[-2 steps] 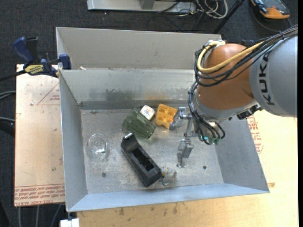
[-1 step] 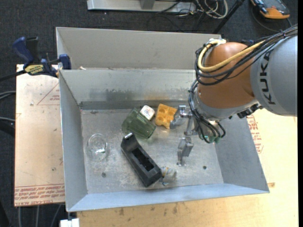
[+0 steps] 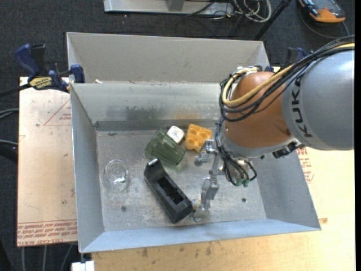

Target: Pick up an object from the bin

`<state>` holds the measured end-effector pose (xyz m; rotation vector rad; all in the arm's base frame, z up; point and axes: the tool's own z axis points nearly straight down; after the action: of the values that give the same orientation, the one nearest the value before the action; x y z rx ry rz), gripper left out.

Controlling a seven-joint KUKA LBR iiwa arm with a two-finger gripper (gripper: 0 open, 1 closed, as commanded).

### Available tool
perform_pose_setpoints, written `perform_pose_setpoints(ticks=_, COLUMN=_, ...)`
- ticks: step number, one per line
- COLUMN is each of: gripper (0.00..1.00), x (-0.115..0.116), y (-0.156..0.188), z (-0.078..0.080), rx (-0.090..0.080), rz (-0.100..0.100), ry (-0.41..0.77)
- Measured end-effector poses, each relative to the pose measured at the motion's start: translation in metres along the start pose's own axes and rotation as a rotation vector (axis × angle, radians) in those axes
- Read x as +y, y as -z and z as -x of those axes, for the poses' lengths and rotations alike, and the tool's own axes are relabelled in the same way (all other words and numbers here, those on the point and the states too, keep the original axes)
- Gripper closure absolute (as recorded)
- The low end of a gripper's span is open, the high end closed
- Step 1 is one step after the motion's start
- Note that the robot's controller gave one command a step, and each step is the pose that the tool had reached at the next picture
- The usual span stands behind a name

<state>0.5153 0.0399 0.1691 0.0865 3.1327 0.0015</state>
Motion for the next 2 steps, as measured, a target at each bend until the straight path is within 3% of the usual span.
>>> perform_pose_setpoints(ticks=1, gripper=0.00, x=0.022, y=-0.039, z=-0.011, rx=0.008, rz=0.000, ry=0.086)
perform_pose_setpoints(ticks=2, gripper=0.00, x=0.025, y=-0.078, z=-0.014, rx=0.007, rz=0.001, ry=0.272)
